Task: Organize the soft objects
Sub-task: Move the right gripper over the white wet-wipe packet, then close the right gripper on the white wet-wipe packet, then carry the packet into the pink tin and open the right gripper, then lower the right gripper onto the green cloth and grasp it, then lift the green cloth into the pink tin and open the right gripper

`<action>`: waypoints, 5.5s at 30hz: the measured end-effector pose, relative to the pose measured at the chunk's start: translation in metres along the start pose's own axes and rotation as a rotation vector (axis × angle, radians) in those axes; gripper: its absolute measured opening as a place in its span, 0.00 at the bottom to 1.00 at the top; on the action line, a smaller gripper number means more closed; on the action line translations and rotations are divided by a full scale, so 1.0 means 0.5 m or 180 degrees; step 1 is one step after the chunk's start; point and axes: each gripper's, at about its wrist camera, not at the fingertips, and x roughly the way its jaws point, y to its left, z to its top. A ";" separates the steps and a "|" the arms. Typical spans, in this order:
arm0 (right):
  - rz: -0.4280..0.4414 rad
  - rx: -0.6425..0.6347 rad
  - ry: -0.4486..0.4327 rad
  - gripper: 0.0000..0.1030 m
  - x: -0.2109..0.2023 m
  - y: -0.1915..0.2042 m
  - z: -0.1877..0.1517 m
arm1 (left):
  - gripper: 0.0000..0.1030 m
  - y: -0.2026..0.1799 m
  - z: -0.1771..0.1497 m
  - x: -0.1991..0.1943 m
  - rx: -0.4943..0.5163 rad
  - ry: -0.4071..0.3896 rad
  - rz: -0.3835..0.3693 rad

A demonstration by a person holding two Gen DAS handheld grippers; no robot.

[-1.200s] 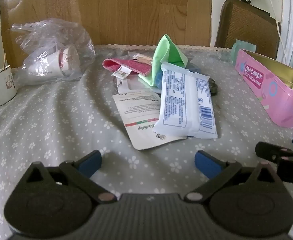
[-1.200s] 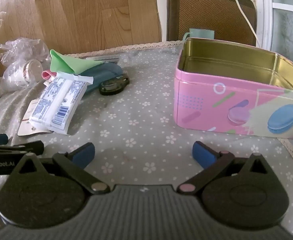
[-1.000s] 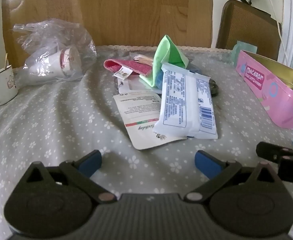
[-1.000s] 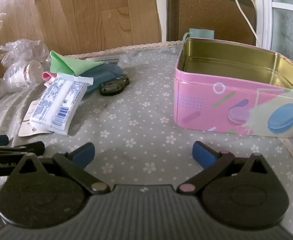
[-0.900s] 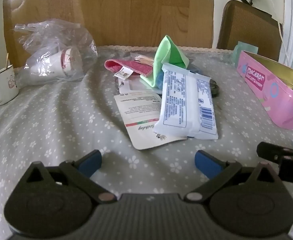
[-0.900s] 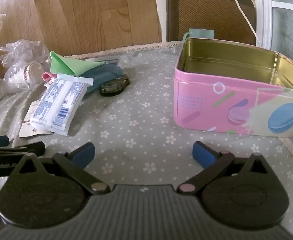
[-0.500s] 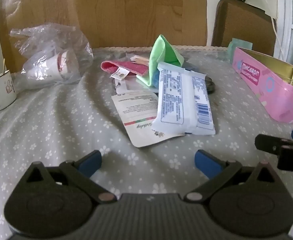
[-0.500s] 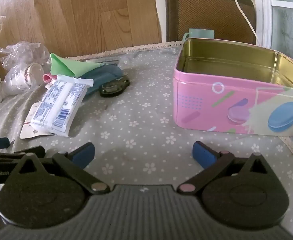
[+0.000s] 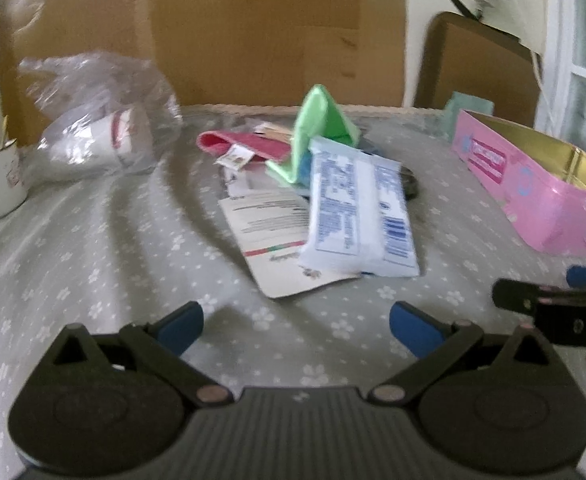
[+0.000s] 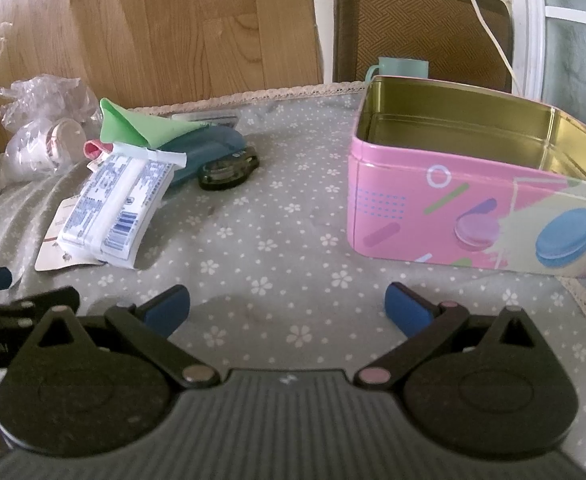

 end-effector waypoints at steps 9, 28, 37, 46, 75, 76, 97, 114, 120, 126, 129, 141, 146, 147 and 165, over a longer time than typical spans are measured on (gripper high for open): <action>-0.0006 -0.0015 0.0001 1.00 0.001 0.001 0.001 | 1.00 0.026 0.000 -0.002 -0.0233 -0.0021 0.0118; 0.0808 0.0091 -0.0286 0.85 0.016 0.069 0.059 | 1.00 0.149 -0.006 -0.023 -0.0801 -0.0257 0.0119; 0.0994 0.0092 0.0158 0.72 0.116 0.170 0.089 | 1.00 0.141 -0.001 -0.024 -0.0732 -0.0297 0.0125; 0.0855 -0.0093 0.0143 0.64 0.034 0.082 0.043 | 1.00 0.143 -0.004 -0.026 -0.0725 -0.0292 0.0070; 0.0552 -0.0607 -0.0724 0.74 -0.183 -0.063 -0.111 | 0.52 -0.258 0.052 -0.096 0.0300 0.0341 -0.1802; 0.0503 -0.0631 -0.0851 0.74 -0.194 -0.066 -0.104 | 0.52 -0.268 0.070 -0.106 0.0334 0.0242 -0.1846; -0.0365 0.0082 -0.1645 0.80 -0.131 -0.235 0.010 | 0.84 -0.198 0.091 -0.055 0.0258 -0.0426 -0.0895; 0.0803 -0.0893 -0.0968 0.55 0.050 0.176 0.168 | 0.89 0.143 -0.001 -0.039 -0.0756 -0.0580 -0.0041; 0.0655 -0.0965 -0.0475 0.04 0.127 0.219 0.186 | 0.92 0.139 -0.004 -0.041 -0.0786 -0.0621 -0.0084; 0.1051 -0.0557 -0.0720 0.04 -0.060 0.073 0.106 | 0.94 0.136 -0.008 -0.047 -0.0756 -0.0661 -0.0126; 0.1077 -0.0573 -0.0739 0.04 -0.146 -0.002 0.025 | 0.95 0.129 -0.006 -0.047 -0.0691 -0.0602 -0.0227; 0.0988 -0.0764 -0.0517 0.71 -0.180 -0.044 -0.097 | 0.94 -0.032 0.013 -0.060 -0.0404 0.0148 -0.1147; 0.0990 -0.0931 -0.0110 0.30 -0.111 -0.007 -0.093 | 0.85 -0.113 0.002 -0.031 -0.0211 0.0535 -0.1309; 0.1078 -0.0833 -0.0164 0.13 -0.106 -0.009 -0.094 | 0.75 -0.130 0.001 -0.029 -0.0089 0.0528 -0.1321; -0.0142 -0.0619 -0.1766 0.07 -0.181 -0.123 0.024 | 0.63 -0.401 0.209 -0.077 0.0633 -0.0556 -0.2018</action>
